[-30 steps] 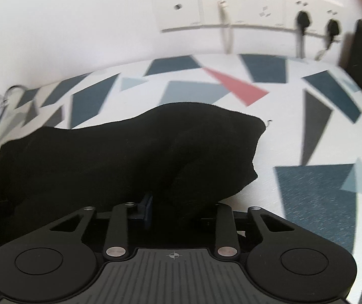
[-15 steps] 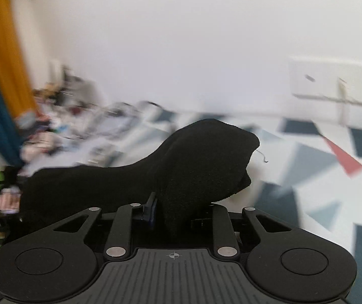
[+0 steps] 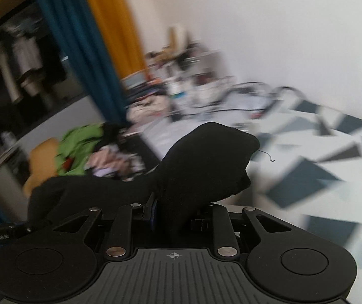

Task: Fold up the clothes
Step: 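Carry the folded sweater with both tools over to the tan chair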

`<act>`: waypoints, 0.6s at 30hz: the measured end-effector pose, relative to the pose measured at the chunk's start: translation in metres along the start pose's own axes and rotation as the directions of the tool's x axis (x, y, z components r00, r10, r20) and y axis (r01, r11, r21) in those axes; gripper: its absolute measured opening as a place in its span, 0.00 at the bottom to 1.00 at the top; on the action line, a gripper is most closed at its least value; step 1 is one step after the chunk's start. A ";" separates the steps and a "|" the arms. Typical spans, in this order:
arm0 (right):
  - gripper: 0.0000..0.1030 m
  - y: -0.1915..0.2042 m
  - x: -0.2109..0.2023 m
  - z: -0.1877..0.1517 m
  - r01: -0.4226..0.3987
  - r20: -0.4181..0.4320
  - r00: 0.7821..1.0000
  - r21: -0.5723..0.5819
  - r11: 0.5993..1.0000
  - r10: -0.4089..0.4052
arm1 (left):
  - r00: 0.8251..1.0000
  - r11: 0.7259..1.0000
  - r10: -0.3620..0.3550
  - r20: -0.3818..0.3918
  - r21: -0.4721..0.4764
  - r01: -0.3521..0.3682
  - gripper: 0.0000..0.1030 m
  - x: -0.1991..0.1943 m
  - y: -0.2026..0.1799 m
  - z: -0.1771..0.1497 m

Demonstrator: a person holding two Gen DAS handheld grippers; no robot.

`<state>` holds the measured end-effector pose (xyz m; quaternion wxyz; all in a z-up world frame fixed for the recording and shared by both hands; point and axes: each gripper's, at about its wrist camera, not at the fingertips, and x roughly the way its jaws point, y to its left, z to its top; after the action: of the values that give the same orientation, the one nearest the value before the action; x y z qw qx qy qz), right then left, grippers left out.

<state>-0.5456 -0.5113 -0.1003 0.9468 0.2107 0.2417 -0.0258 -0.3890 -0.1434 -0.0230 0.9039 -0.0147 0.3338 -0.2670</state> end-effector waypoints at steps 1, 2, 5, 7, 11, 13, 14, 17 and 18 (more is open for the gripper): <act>0.20 0.019 0.015 0.003 -0.024 -0.007 1.000 -0.019 1.000 0.024 | 1.000 1.000 0.021 0.008 -0.017 -0.021 0.23 -0.005 0.018 0.003; 0.20 0.039 0.030 0.005 -0.046 -0.016 0.999 -0.036 0.998 0.045 | 0.999 0.999 0.045 0.018 -0.032 -0.044 0.23 -0.011 0.039 0.007; 0.20 0.098 0.080 0.011 -0.107 -0.053 0.993 -0.058 0.993 0.104 | 0.993 0.991 0.114 0.042 -0.079 -0.110 0.23 -0.026 0.101 0.018; 0.20 0.140 0.116 0.015 -0.146 -0.085 0.987 -0.073 0.987 0.140 | 0.987 0.983 0.155 0.051 -0.105 -0.149 0.23 -0.034 0.140 0.025; 0.20 0.219 0.167 0.017 -0.209 -0.121 0.973 -0.104 0.972 0.196 | 0.973 0.964 0.225 0.055 -0.157 -0.214 0.23 -0.045 0.213 0.038; 0.19 0.256 0.188 0.017 -0.240 -0.130 0.966 -0.128 0.962 0.224 | 0.963 0.953 0.264 0.055 -0.171 -0.251 0.23 -0.048 0.244 0.042; 0.20 0.272 0.200 0.016 -0.255 -0.141 0.961 -0.137 0.957 0.237 | 0.957 0.946 0.285 0.055 -0.177 -0.271 0.23 -0.049 0.259 0.044; 0.19 0.313 0.237 0.013 -0.303 -0.190 0.943 -0.148 0.941 0.273 | 0.941 0.920 0.338 0.034 -0.222 -0.323 0.23 -0.048 0.300 0.048; 0.19 0.325 0.248 0.012 -0.318 -0.206 0.936 -0.152 0.936 0.284 | 0.936 0.913 0.350 0.026 -0.235 -0.335 0.23 -0.046 0.313 0.049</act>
<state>-0.2723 -0.2068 -0.0815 0.9289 0.1590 0.2928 0.1615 -0.2401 0.1398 -0.0217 0.9397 -0.0681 0.3289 -0.0641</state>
